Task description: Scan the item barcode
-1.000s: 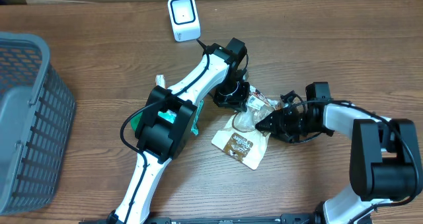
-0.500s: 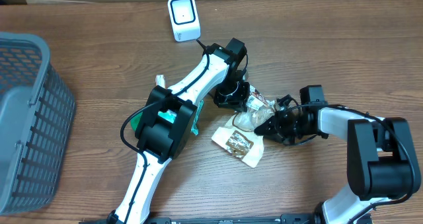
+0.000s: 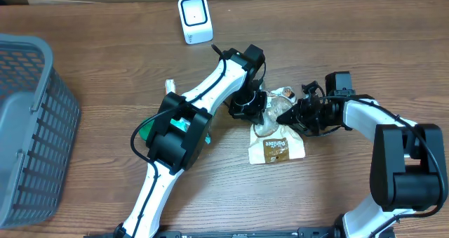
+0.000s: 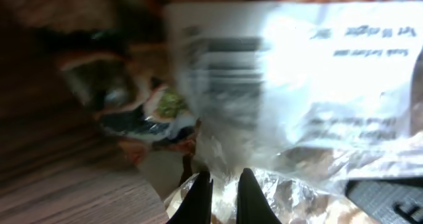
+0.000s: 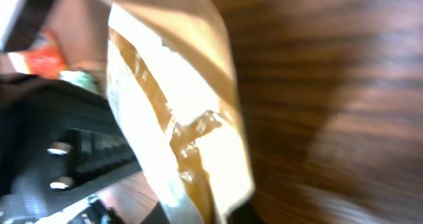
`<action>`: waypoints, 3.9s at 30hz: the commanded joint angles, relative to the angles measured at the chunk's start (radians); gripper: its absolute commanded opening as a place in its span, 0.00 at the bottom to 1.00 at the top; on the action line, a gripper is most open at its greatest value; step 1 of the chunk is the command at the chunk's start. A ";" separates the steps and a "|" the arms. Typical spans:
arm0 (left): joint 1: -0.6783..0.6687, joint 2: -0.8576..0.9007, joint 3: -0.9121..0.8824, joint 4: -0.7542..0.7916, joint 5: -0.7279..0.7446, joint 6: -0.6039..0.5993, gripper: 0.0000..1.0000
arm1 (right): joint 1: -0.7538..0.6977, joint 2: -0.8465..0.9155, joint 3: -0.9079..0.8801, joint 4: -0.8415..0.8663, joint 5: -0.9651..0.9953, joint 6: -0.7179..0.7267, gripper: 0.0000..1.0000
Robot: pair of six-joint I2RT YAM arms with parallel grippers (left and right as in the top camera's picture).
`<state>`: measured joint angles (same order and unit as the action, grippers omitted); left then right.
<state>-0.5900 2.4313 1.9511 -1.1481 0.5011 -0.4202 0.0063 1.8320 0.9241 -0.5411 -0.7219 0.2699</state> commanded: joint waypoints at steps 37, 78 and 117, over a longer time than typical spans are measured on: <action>-0.032 0.049 -0.007 0.028 -0.032 -0.010 0.04 | -0.165 0.010 -0.267 0.164 -0.026 -0.036 0.63; 0.077 -0.148 0.196 -0.112 -0.174 0.032 0.04 | -0.116 -0.058 -0.282 0.282 -0.137 -0.013 0.04; 0.674 -0.547 0.327 -0.384 -0.336 0.430 0.24 | -0.113 -0.239 -0.179 -0.046 -0.222 -0.205 0.04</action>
<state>0.0856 1.9064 2.2654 -1.5345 0.1669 -0.0986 -0.1051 1.6150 0.7059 -0.5835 -0.9203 0.1059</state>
